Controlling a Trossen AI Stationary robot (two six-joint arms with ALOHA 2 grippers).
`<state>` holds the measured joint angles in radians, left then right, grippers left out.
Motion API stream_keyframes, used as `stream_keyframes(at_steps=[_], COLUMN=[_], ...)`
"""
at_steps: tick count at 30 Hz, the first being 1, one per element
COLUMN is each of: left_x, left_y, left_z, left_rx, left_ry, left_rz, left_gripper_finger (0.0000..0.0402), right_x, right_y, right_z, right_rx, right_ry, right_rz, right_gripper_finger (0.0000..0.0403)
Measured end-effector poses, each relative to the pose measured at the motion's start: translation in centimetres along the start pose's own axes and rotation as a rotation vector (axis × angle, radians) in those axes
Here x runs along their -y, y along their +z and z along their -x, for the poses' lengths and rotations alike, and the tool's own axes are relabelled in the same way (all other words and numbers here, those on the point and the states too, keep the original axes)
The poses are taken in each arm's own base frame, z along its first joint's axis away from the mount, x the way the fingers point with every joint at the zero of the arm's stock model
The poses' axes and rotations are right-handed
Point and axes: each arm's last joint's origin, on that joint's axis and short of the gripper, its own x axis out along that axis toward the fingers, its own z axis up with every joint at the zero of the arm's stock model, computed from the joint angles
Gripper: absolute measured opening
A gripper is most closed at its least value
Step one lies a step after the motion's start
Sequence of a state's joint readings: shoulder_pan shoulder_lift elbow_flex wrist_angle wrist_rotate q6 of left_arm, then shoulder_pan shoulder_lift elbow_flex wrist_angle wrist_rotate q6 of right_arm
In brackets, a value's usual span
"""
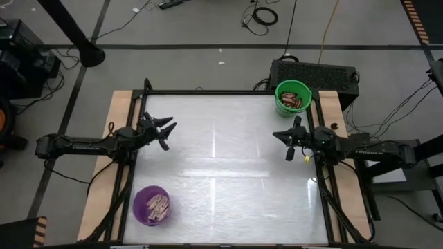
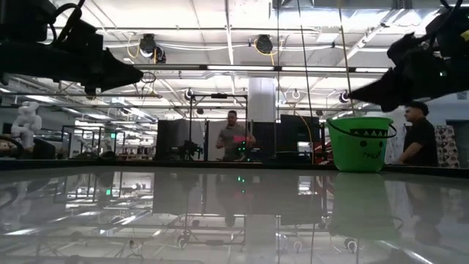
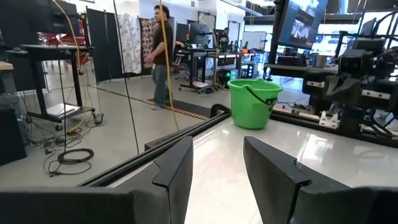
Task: Sort candy by brand, put in halloween buckets
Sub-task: Return to Home Position
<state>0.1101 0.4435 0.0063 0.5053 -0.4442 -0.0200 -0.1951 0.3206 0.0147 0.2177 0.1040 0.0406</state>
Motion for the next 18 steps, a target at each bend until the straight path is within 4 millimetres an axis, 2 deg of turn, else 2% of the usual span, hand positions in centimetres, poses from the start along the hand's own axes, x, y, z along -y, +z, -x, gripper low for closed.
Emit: stream_keyframes(at_steps=[5,10,18], left_x=[0.0,0.0,0.0], left_y=[-0.01,-0.01,-0.02], left_z=[0.0,0.0,0.0], left_rx=[0.0,0.0,0.0], left_ry=[0.0,0.0,0.0], left_rz=[-0.001,-0.001,-0.001], left_gripper_finger=[0.015,0.015,0.015], right_x=[0.04,0.04,0.04], right_y=[-0.87,-0.85,-0.85], right_z=[0.04,0.03,0.03], right_rx=[-0.09,-0.088,-0.088], right_ry=[-0.004,-0.007,-0.007], right_rz=[0.007,-0.065,-0.069], right_gripper_finger=[0.0,0.0,0.0])
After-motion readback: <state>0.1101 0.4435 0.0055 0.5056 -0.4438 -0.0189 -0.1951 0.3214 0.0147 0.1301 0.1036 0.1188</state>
